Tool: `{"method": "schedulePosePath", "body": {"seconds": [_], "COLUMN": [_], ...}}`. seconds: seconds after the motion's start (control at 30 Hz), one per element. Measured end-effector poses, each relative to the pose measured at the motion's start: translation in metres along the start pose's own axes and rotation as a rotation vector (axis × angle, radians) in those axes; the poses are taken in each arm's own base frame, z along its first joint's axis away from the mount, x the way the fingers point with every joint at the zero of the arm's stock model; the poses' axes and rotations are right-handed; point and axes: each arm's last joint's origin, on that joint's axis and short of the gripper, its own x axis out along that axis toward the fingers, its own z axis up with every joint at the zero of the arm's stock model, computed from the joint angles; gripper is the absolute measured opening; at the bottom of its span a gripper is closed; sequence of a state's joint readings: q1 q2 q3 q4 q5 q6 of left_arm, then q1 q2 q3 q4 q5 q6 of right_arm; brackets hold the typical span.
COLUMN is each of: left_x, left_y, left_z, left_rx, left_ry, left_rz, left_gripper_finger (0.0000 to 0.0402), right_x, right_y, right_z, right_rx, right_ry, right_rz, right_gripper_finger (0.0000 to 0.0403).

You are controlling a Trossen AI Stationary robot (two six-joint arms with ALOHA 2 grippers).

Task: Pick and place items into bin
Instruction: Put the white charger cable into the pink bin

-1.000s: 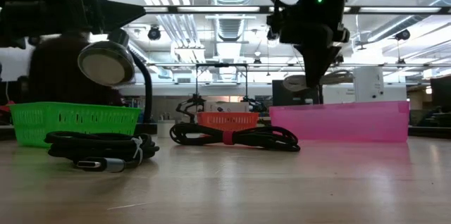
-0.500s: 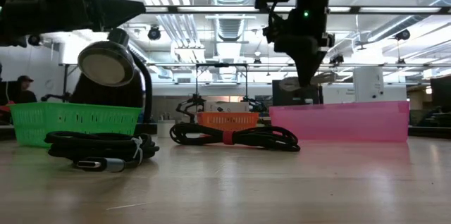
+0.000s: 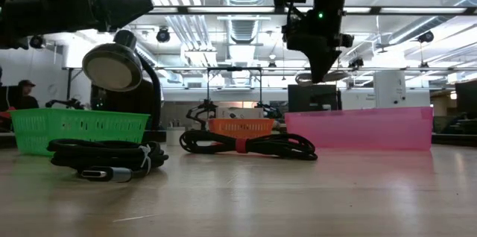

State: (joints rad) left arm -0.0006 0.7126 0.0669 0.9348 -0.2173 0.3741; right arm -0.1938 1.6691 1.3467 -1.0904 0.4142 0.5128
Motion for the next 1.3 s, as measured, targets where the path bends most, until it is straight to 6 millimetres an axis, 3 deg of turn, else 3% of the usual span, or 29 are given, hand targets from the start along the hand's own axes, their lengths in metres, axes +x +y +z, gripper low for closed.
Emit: {"method": "schedulePosePath", "body": {"seconds": [0.67, 1.3], "left_x": [0.0, 0.0], "left_y": [0.0, 0.0], "left_z": [0.0, 0.0], "left_rx": [0.0, 0.0], "left_ry": [0.001, 0.002], "left_rz": [0.0, -0.001], "left_gripper_finger": [0.0162, 0.0162], "right_x": [0.056, 0.104], "right_y": [-0.044, -0.068], "right_z": [0.004, -0.016], "right_rx": [-0.04, -0.095], "right_ry": [0.052, 0.1], "right_rz": [-0.035, -0.009], "right_gripper_finger": [0.0024, 0.0024]}}
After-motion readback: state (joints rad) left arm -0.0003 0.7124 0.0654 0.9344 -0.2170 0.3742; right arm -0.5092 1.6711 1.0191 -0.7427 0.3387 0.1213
